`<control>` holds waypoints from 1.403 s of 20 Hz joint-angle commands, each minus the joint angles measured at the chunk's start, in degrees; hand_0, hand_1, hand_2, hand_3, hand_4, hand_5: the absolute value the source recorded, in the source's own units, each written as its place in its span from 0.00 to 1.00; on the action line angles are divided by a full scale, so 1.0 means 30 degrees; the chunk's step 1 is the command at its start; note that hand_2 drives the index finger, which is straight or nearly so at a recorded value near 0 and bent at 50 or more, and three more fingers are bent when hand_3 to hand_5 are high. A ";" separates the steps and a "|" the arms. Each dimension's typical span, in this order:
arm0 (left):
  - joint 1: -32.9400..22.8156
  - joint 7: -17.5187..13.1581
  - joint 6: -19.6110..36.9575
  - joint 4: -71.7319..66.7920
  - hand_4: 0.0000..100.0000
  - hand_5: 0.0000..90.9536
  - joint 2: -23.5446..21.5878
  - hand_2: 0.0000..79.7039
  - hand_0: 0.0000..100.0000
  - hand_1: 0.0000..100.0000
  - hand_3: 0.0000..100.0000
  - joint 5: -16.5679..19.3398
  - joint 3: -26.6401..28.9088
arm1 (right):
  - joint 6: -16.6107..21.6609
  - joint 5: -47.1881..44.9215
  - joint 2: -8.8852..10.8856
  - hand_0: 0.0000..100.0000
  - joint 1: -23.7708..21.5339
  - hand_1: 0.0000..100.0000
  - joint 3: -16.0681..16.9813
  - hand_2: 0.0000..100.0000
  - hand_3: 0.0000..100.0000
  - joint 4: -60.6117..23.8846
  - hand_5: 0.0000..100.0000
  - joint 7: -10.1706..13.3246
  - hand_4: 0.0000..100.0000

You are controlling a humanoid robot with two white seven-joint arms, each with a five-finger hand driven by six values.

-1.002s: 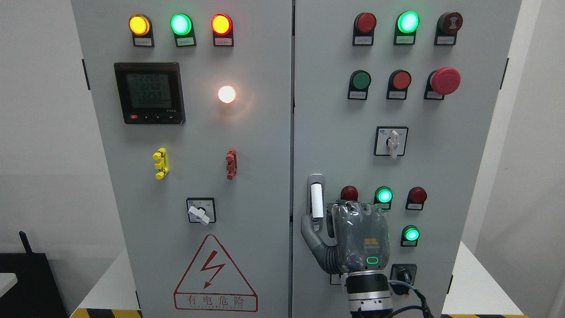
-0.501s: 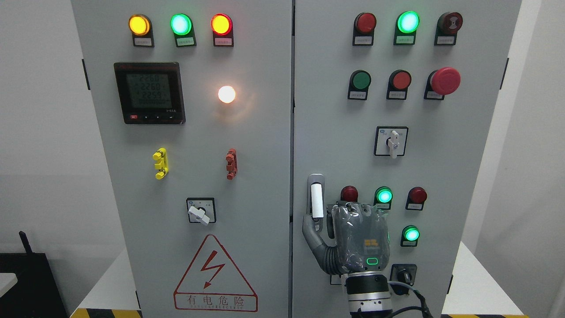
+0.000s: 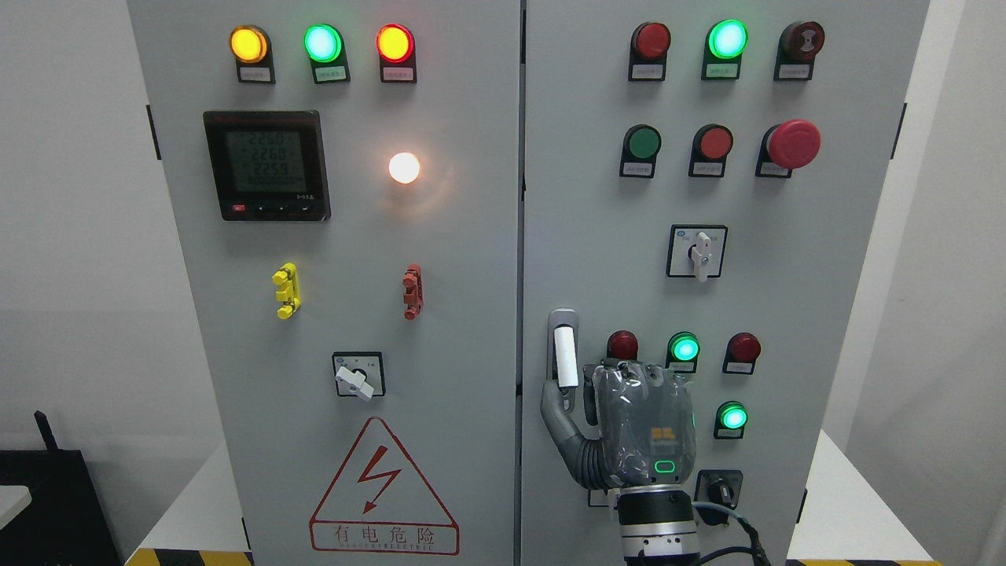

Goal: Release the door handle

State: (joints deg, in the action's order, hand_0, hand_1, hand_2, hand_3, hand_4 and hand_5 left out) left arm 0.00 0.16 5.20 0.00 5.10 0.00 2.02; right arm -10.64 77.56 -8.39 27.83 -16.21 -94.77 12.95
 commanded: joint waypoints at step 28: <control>0.0293 0.0005 -0.0004 -0.0469 0.00 0.00 0.0000 0.00 0.12 0.39 0.00 0.0527 0.0000 | -0.0029 -0.0218 -0.0015 0.61 -0.0166 0.35 0.0393 1.00 1.00 -0.0167 0.97 0.0782 1.00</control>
State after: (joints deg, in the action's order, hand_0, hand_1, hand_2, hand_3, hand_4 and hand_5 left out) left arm 0.00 0.16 5.20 0.00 5.10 0.00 2.02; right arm -10.65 76.92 -8.43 27.35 -15.60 -95.02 14.70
